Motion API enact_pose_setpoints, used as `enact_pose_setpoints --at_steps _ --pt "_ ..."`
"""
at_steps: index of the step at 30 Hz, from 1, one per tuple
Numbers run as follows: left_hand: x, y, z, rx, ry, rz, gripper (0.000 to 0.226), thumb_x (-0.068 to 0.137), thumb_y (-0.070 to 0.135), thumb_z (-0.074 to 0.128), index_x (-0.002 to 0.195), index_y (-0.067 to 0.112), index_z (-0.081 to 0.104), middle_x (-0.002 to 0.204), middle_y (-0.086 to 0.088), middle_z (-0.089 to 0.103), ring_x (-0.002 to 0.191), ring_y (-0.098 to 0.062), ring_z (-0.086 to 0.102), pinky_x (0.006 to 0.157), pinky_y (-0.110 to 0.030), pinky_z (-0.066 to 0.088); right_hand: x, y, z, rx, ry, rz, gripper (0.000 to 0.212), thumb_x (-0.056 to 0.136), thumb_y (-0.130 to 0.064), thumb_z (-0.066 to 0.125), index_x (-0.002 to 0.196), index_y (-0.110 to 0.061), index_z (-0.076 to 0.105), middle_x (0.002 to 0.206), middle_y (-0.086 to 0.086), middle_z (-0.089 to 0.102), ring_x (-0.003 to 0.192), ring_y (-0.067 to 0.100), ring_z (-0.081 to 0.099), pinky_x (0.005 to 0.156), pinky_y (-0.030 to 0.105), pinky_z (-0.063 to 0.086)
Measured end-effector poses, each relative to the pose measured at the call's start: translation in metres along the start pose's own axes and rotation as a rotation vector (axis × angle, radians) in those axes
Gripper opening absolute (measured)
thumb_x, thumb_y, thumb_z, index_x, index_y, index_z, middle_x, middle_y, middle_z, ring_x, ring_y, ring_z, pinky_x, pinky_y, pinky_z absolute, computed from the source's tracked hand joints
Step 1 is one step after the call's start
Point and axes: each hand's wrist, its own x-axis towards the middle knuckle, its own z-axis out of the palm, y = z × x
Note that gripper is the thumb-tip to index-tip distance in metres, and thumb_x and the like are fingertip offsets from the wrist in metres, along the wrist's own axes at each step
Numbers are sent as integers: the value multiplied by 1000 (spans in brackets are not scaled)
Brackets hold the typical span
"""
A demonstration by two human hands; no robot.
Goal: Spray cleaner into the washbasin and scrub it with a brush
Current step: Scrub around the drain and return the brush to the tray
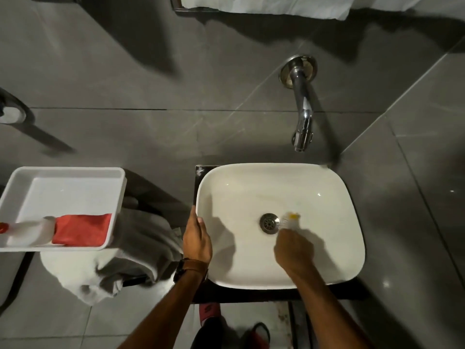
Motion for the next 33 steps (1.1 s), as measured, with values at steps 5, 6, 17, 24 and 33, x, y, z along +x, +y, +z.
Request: enact_pose_setpoints --at_steps 5,6,17,24,33 --pt "-2 -1 1 8 -2 -5 47 107 32 30 152 18 35 146 -8 53 127 -27 54 106 -42 46 -44 21 17 51 -209 -38 36 90 -21 45 122 -17 62 127 7 67 116 28 64 92 36 50" --pt "-1 0 0 6 -9 -15 48 107 31 31 152 16 35 147 -10 51 130 -28 52 109 -44 44 -49 10 15 118 -243 -89 43 88 -22 44 128 -14 58 130 10 65 119 31 63 95 38 49" --pt "-30 1 -11 44 -35 -34 49 106 19 34 154 9 29 154 -14 41 138 -31 43 117 -40 33 -62 32 13 82 13 -208 33 92 -18 48 121 -22 63 116 4 71 104 27 68 79 34 50" --pt "-54 1 -14 50 -12 -42 54 100 4 36 153 11 29 153 -12 41 137 -28 43 116 -32 30 -62 47 13 109 51 -146 33 92 -18 49 121 -23 64 119 3 71 107 26 68 80 33 50" --pt "-81 -1 -50 -49 44 -69 58 98 2 46 153 7 30 157 -10 37 144 -24 36 117 -27 24 -75 10 -7 323 166 -184 35 93 -21 46 123 -28 64 118 5 72 104 32 67 73 32 45"
